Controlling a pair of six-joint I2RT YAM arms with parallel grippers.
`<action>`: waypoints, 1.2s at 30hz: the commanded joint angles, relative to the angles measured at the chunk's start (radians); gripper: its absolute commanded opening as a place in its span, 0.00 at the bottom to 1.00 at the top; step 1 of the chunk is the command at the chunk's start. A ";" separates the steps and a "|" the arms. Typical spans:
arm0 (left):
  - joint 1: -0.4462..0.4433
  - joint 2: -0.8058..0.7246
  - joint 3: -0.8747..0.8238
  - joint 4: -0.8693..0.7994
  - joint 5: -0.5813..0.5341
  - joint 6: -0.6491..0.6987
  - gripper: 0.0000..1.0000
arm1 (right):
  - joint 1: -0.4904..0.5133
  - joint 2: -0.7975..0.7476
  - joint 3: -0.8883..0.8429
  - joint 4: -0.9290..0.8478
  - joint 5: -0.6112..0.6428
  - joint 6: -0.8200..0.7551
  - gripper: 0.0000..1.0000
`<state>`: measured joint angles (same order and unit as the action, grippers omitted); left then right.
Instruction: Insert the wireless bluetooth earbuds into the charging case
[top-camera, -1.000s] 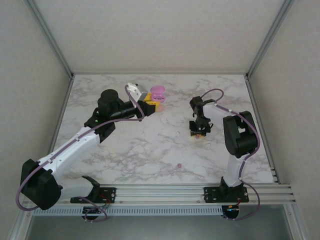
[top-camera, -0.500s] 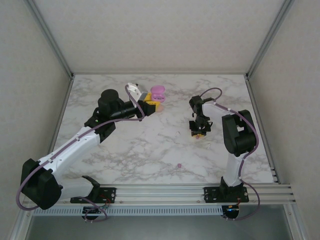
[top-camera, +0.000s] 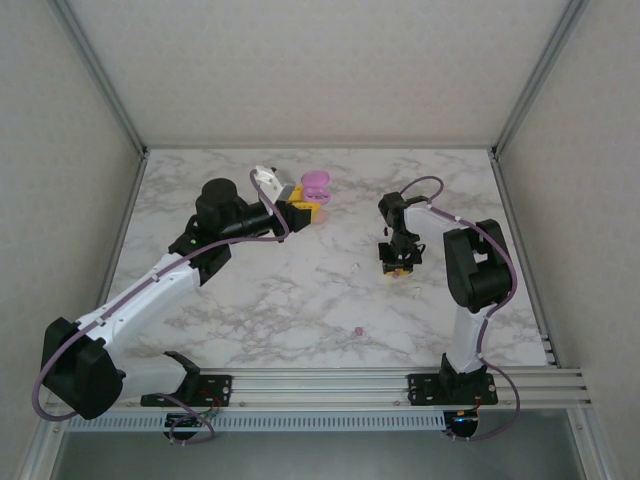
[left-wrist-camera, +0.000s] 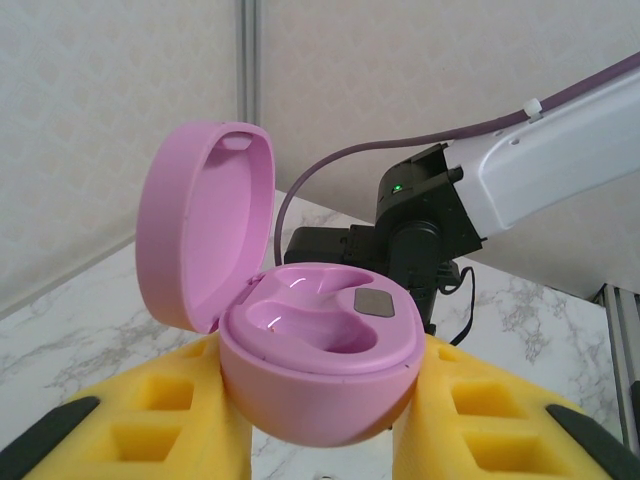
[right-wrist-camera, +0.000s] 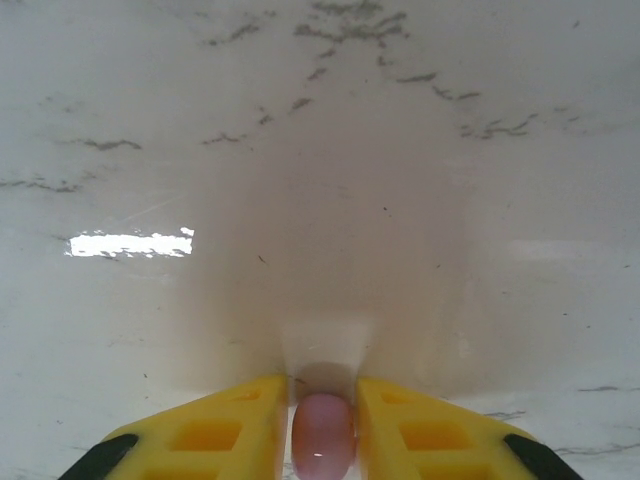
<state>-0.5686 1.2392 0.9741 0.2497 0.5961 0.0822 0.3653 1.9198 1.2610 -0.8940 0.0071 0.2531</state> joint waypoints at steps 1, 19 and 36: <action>-0.008 -0.024 0.017 0.014 -0.007 0.007 0.25 | 0.007 0.024 -0.017 -0.016 -0.002 -0.009 0.25; -0.009 -0.017 0.004 0.036 -0.010 0.009 0.25 | 0.006 -0.206 0.010 0.009 -0.061 0.054 0.18; -0.022 -0.019 -0.071 0.136 0.011 0.166 0.25 | -0.057 -0.609 0.167 0.190 -0.583 0.239 0.18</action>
<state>-0.5774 1.2385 0.9092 0.3454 0.5926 0.1860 0.3153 1.3354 1.3979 -0.7513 -0.4221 0.4435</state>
